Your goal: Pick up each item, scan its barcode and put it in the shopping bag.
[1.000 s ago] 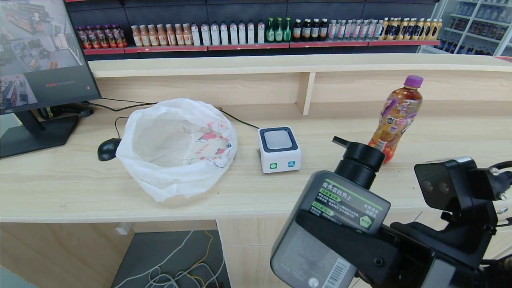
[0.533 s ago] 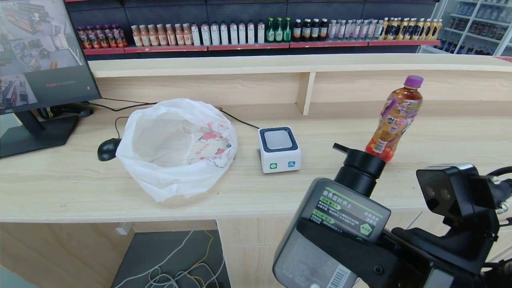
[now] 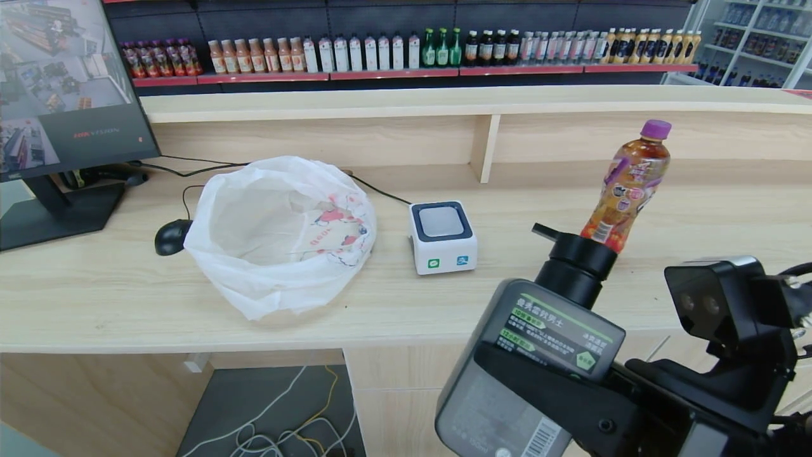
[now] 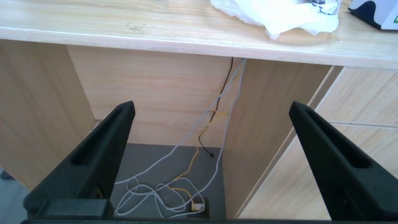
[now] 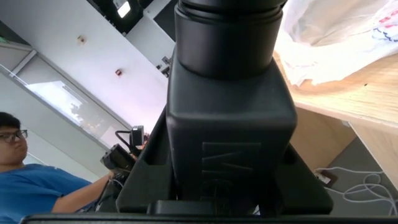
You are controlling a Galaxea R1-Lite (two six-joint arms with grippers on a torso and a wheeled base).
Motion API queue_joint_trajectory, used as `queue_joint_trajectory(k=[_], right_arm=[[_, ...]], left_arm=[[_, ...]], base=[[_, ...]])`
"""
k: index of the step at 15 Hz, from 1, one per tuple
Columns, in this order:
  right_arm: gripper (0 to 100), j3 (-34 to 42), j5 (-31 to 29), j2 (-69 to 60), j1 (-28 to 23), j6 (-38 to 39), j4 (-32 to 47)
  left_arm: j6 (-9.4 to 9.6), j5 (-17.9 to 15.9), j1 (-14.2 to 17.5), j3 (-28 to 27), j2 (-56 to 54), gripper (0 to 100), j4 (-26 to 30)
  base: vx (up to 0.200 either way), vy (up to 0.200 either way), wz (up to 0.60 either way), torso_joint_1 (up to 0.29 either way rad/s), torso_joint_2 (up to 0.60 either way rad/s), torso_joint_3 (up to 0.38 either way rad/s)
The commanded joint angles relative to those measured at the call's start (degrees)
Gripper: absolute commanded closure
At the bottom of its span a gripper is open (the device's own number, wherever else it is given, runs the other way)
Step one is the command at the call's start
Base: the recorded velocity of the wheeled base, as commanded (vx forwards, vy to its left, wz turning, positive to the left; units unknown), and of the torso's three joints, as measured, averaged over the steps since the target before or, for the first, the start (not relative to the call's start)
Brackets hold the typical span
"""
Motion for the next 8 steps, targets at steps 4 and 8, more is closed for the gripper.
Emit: queue_joint_trajectory(k=[4, 8], right_arm=[[100, -6.0, -0.3, 6.9, -3.2, -7.6, 0.0], [100, -7.6, -0.3, 8.6, -4.4, -16.7, 0.0]], left_arm=[[-0.04, 0.0, 0.0, 0.0, 0.0, 0, 0.0], [-0.04, 0.0, 0.0, 0.0, 0.0, 0, 0.0]], base=[[0.000, 0.000, 0.00, 0.000, 0.00, 0.000], [0.000, 0.000, 0.00, 0.000, 0.00, 0.000]])
